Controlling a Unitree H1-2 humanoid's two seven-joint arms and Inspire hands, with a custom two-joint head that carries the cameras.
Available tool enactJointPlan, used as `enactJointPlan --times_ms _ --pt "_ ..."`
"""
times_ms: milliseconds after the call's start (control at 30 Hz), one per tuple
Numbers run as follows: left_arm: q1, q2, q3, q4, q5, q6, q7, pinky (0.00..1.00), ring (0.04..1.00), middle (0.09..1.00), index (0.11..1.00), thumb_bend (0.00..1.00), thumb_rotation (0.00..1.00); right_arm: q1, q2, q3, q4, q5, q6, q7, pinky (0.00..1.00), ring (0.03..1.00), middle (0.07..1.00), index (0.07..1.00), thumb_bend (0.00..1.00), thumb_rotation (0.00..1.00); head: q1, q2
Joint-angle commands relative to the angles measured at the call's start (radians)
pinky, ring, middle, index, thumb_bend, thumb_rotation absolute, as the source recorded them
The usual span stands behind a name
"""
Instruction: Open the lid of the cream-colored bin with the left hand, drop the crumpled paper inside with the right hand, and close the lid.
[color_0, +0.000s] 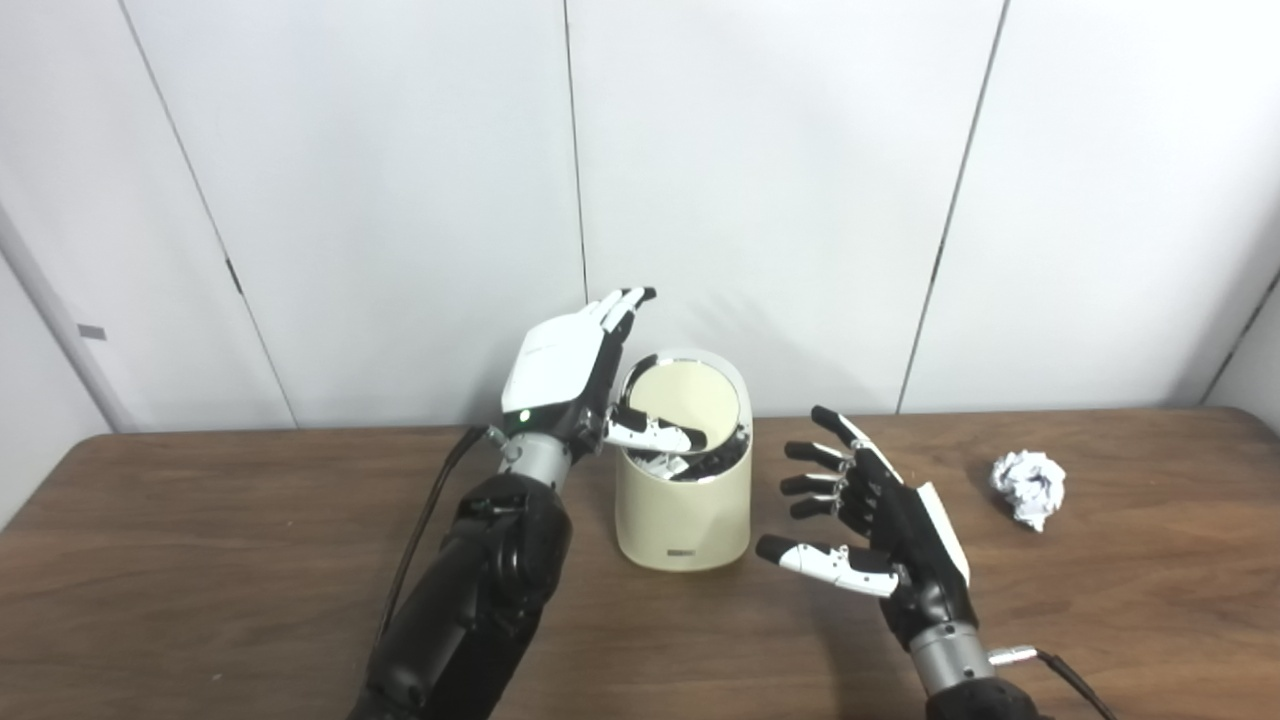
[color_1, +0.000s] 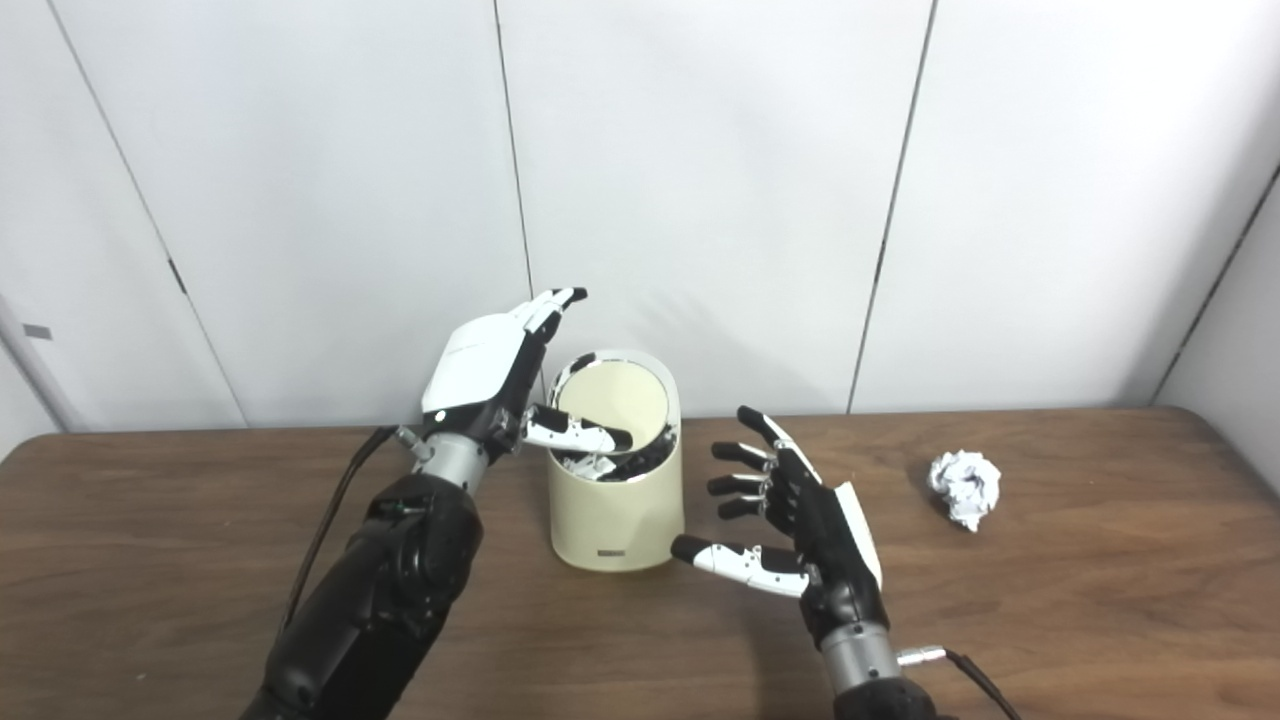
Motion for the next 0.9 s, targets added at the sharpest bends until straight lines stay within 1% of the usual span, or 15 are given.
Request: enactJointPlan --times_ms 0,100,300,433,633,667,733,767,833,867 --pt "-0.034 0.015 -0.013 -0.012 0.033 0.012 -0.010 0.80 0.909 0.945 0.956 0.84 0.00 -0.025 0.006 0.000 -0.042 -0.002 -0.008 -0.008 0.56 0.646 0.755 0.873 0.75 0.14 -0.001 0.001" --pt "-0.032 0.020 -0.020 -0.012 0.035 0.015 -0.017 0.78 0.894 0.940 0.953 0.83 0.00 -0.025 0.003 0.002 -0.045 -0.014 -0.005 -0.010 0.56 0.642 0.754 0.872 0.75 0.13 -0.001 0.002" --pt "-0.030 0.027 -0.033 -0.013 0.048 0.030 -0.026 0.78 0.895 0.944 0.955 0.74 0.00 -0.028 0.006 -0.003 -0.045 -0.014 -0.001 -0.012 0.56 0.636 0.749 0.869 0.76 0.14 0.001 0.001" --pt "-0.024 0.028 -0.034 -0.018 0.050 0.033 -0.030 0.78 0.894 0.945 0.957 0.74 0.00 -0.028 0.007 -0.005 -0.046 -0.006 0.003 -0.012 0.56 0.637 0.749 0.870 0.77 0.15 0.001 0.000" --pt "-0.016 0.030 -0.027 -0.017 0.040 0.022 -0.021 0.79 0.895 0.945 0.953 0.74 0.00 -0.028 0.005 -0.003 -0.036 0.000 -0.011 -0.011 0.57 0.641 0.752 0.872 0.76 0.13 0.002 -0.007" --pt "-0.014 0.029 -0.021 -0.021 0.030 0.017 -0.019 0.79 0.896 0.945 0.953 0.74 0.00 -0.028 0.006 -0.004 -0.036 0.001 -0.011 -0.012 0.57 0.641 0.752 0.872 0.76 0.13 0.001 -0.007" --pt "-0.008 0.024 -0.003 -0.026 0.003 0.003 -0.011 0.75 0.908 0.952 0.959 0.75 0.00 -0.028 0.009 -0.005 -0.036 0.004 -0.010 -0.013 0.56 0.640 0.751 0.871 0.76 0.13 0.001 -0.007" --pt "0.000 0.014 0.022 -0.034 -0.035 -0.012 -0.005 0.74 0.910 0.954 0.960 0.75 0.00 -0.028 0.007 -0.003 -0.036 -0.002 -0.009 -0.013 0.56 0.639 0.750 0.871 0.76 0.13 0.001 -0.007" --pt "0.014 -0.001 0.060 -0.055 -0.094 -0.033 0.004 0.66 0.904 0.969 0.979 0.72 0.00 -0.028 0.002 0.001 -0.036 -0.011 -0.010 -0.012 0.57 0.641 0.755 0.877 0.75 0.13 0.002 -0.008" --pt "0.019 -0.005 0.074 -0.064 -0.113 -0.045 0.008 0.65 0.901 0.971 0.983 0.71 0.00 -0.028 0.001 0.001 -0.035 -0.010 -0.011 -0.011 0.57 0.640 0.755 0.878 0.75 0.13 0.003 -0.007"
